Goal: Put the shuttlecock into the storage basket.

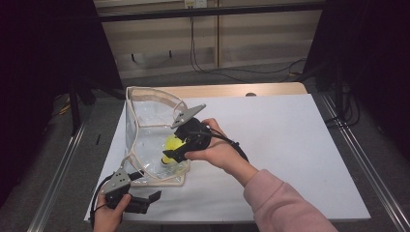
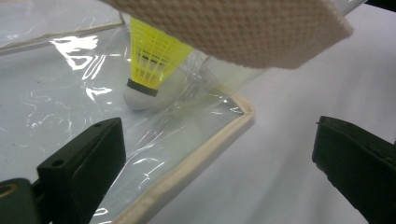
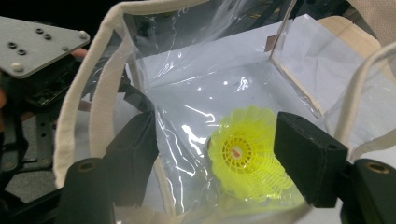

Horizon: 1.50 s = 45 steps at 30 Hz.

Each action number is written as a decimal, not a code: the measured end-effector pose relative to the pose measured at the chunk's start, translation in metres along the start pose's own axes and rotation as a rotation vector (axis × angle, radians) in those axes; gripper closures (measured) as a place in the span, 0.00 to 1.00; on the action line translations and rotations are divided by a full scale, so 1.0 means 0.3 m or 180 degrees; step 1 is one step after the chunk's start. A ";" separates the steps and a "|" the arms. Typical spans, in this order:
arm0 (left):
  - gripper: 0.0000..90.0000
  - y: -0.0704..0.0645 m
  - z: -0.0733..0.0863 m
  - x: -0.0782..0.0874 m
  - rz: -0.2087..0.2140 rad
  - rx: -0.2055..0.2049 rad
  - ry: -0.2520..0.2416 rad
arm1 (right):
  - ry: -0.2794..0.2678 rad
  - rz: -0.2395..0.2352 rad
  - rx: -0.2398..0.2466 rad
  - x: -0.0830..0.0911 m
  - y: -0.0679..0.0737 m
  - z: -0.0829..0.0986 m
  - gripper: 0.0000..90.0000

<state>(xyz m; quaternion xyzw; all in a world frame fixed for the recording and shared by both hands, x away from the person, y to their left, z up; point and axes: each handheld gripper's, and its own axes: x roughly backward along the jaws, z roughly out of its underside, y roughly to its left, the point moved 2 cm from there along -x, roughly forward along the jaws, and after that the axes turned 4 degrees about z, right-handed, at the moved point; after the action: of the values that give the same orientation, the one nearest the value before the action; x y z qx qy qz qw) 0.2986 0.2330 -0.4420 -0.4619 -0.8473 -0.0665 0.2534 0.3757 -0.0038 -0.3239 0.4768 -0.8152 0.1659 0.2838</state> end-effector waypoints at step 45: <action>0.03 -0.002 0.001 0.006 -0.0023 -0.0002 0.0015 | -0.0299 0.0167 -0.0333 0.226 -0.154 0.239 0.20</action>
<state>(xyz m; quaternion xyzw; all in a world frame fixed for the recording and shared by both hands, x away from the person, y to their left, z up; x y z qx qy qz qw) 0.2971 0.2342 -0.4412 -0.4588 -0.8484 -0.0688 0.2550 0.3681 -0.1118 -0.3381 0.4470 -0.8474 0.1079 0.2653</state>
